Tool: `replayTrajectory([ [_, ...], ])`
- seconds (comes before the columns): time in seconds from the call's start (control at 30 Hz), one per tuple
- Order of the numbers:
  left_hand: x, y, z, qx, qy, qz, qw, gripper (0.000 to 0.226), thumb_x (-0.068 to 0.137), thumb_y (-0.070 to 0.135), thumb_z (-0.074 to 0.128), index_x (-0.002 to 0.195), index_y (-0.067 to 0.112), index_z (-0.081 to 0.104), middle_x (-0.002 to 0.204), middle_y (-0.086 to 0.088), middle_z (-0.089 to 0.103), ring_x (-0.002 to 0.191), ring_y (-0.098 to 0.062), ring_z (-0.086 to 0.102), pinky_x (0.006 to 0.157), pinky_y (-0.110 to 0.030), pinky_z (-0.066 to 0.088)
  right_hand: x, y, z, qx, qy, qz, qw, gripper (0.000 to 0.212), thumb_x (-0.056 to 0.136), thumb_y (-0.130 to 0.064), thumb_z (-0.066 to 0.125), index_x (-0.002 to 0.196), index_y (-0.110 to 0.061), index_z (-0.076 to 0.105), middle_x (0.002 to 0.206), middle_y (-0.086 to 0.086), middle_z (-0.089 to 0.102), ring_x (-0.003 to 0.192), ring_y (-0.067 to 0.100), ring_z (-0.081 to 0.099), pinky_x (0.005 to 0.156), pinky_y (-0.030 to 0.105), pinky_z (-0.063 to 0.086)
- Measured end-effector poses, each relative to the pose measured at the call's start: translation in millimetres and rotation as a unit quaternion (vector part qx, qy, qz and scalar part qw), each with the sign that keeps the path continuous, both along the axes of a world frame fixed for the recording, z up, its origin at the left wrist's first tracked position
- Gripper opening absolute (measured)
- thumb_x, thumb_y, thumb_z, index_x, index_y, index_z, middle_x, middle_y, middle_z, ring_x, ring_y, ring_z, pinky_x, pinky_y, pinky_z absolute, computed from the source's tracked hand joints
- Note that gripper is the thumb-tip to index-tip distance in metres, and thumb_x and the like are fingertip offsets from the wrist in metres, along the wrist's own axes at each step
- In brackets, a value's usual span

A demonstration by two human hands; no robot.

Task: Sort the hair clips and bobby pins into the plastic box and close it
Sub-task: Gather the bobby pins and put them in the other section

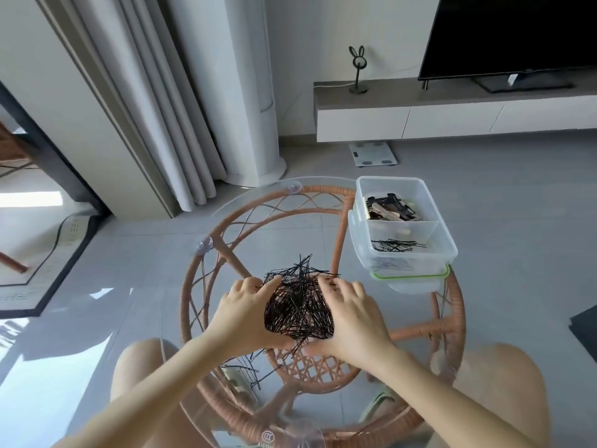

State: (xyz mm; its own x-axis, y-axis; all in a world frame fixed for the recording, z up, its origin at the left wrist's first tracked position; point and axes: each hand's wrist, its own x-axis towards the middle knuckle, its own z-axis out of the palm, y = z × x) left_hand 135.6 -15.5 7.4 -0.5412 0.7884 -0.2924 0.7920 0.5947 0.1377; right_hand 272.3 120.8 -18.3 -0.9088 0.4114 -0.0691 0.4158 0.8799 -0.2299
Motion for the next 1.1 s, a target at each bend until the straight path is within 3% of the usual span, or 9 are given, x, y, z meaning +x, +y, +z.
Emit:
replayTrajectory([
  [0.13, 4, 12, -3, 0.085, -0.040, 0.037, 0.995, 0.088, 0.066, 0.047, 0.074, 0.140, 0.027, 0.032, 0.127, -0.004, 0.048, 0.117, -0.021, 0.048, 0.095, -0.028, 0.042, -17, -10, 3, -0.049, 0.047, 0.004, 0.998, 0.087, 0.071, -0.054, 0.065, 0.141, -0.017, 0.029, 0.136, 0.006, 0.041, 0.123, 0.026, 0.036, 0.101, 0.036, 0.035],
  [0.33, 0, 13, 12, 0.120, -0.051, 0.049, 0.990, 0.051, 0.077, 0.023, 0.071, 0.125, 0.020, 0.055, 0.117, -0.002, 0.065, 0.101, -0.019, 0.063, 0.088, -0.026, 0.048, -20, -10, 10, -0.134, 0.115, -0.040, 0.984, 0.051, 0.081, -0.017, 0.067, 0.128, -0.009, 0.050, 0.129, 0.007, 0.056, 0.121, 0.021, 0.050, 0.104, 0.026, 0.035],
  [0.43, -5, 12, 18, 0.145, -0.050, 0.061, 0.986, 0.035, 0.080, 0.017, 0.070, 0.114, 0.020, 0.064, 0.106, -0.001, 0.070, 0.085, -0.018, 0.066, 0.084, -0.027, 0.053, -17, -6, 15, -0.143, 0.135, -0.055, 0.979, 0.037, 0.080, -0.015, 0.068, 0.116, -0.009, 0.061, 0.119, 0.008, 0.064, 0.111, 0.021, 0.058, 0.101, 0.027, 0.040],
  [0.6, -9, 12, 31, 0.177, -0.050, 0.078, 0.980, 0.024, 0.079, 0.014, 0.069, 0.103, 0.016, 0.070, 0.096, -0.002, 0.073, 0.081, -0.015, 0.065, 0.076, -0.018, 0.049, -12, -2, 29, -0.175, 0.176, -0.091, 0.964, 0.022, 0.077, -0.014, 0.071, 0.099, -0.012, 0.071, 0.104, 0.002, 0.072, 0.098, 0.020, 0.065, 0.093, 0.031, 0.049],
  [0.67, -11, 13, 37, 0.189, -0.059, 0.088, 0.976, 0.019, 0.078, 0.013, 0.070, 0.097, 0.014, 0.072, 0.092, -0.002, 0.074, 0.072, -0.010, 0.062, 0.070, -0.014, 0.046, -11, 0, 38, -0.183, 0.186, -0.089, 0.961, 0.020, 0.076, -0.012, 0.071, 0.096, -0.010, 0.072, 0.099, 0.004, 0.073, 0.093, 0.017, 0.066, 0.089, 0.018, 0.045],
  [0.77, -16, 13, 49, 0.211, -0.065, 0.098, 0.970, 0.011, 0.076, 0.012, 0.070, 0.085, 0.013, 0.075, 0.077, 0.000, 0.075, 0.064, -0.008, 0.064, 0.059, -0.008, 0.045, -7, 6, 52, -0.190, 0.201, -0.087, 0.957, 0.016, 0.074, -0.010, 0.073, 0.090, -0.011, 0.074, 0.089, 0.004, 0.074, 0.077, 0.009, 0.065, 0.071, 0.000, 0.039],
  [0.87, -19, 12, 61, 0.233, -0.088, 0.109, 0.962, 0.007, 0.075, 0.008, 0.070, 0.077, 0.012, 0.075, 0.057, 0.011, 0.064, 0.055, -0.006, 0.064, 0.046, -0.001, 0.042, -3, 13, 64, -0.215, 0.211, -0.091, 0.949, 0.012, 0.073, -0.011, 0.075, 0.085, -0.013, 0.074, 0.079, 0.000, 0.073, 0.063, 0.003, 0.063, 0.060, 0.002, 0.044],
  [0.97, -20, 12, 70, 0.243, -0.112, 0.115, 0.957, 0.011, 0.074, 0.008, 0.071, 0.070, 0.018, 0.072, 0.054, 0.011, 0.064, 0.055, -0.011, 0.068, 0.045, -0.007, 0.046, 0, 22, 75, -0.226, 0.222, -0.086, 0.945, 0.008, 0.071, -0.011, 0.076, 0.079, -0.012, 0.075, 0.063, -0.010, 0.067, 0.051, -0.004, 0.059, 0.056, 0.004, 0.042],
  [1.1, -23, 19, 81, 0.265, -0.125, 0.120, 0.949, 0.008, 0.072, 0.010, 0.073, 0.071, 0.018, 0.074, 0.051, 0.011, 0.063, 0.042, 0.007, 0.057, 0.043, -0.004, 0.042, 4, 36, 90, -0.257, 0.234, -0.103, 0.932, 0.006, 0.071, -0.010, 0.076, 0.074, -0.015, 0.074, 0.061, -0.009, 0.068, 0.050, 0.002, 0.062, 0.054, 0.012, 0.049],
])
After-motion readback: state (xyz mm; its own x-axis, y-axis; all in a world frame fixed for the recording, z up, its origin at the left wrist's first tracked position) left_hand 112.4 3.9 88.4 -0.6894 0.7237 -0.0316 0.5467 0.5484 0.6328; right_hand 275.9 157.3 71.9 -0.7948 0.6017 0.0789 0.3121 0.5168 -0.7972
